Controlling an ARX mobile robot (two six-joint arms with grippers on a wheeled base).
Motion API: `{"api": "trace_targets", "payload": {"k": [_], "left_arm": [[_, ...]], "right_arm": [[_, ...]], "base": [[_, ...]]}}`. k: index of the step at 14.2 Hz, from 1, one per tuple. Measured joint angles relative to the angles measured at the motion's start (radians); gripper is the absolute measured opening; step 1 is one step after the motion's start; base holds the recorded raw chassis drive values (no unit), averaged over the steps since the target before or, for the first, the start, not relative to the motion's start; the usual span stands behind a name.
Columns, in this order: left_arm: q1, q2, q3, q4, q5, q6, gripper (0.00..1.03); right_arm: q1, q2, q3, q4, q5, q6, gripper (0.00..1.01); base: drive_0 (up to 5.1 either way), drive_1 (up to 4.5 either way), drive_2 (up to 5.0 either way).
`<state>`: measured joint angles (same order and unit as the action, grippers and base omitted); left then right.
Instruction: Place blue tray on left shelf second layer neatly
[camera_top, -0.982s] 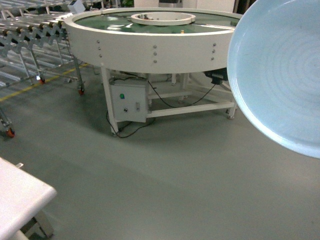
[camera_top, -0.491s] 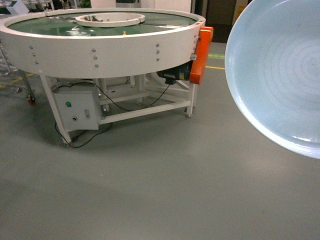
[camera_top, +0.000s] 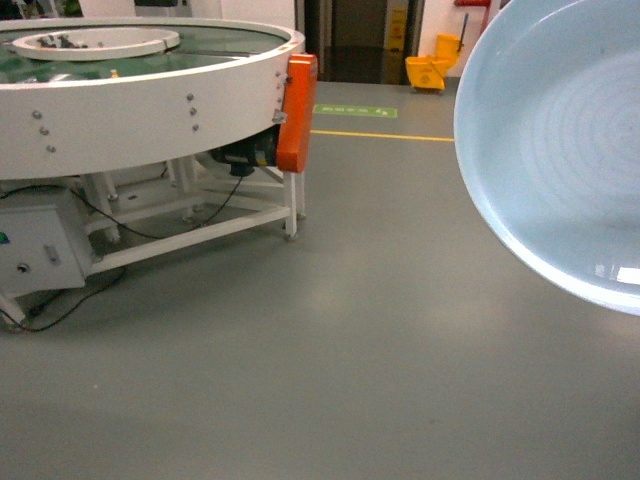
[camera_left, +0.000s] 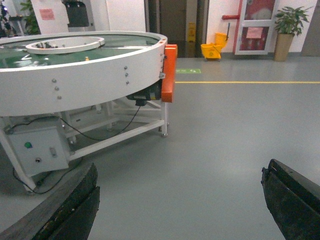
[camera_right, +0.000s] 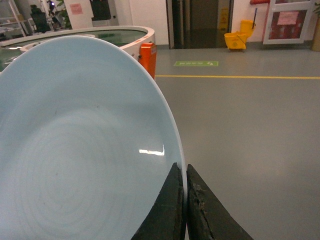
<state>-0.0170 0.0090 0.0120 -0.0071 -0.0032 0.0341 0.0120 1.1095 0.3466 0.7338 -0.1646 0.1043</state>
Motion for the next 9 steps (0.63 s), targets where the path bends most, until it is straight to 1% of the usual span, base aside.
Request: {"api": "trace_targets", "payload": {"k": [9], "left_arm": [[0.000,0.000,0.000,0.000,0.000,0.000,0.98]], "right_arm": [[0.001,0.000,0.000,0.000,0.000,0.000,0.02]], "base": [[2.5,-1.77,-4.9]]}}
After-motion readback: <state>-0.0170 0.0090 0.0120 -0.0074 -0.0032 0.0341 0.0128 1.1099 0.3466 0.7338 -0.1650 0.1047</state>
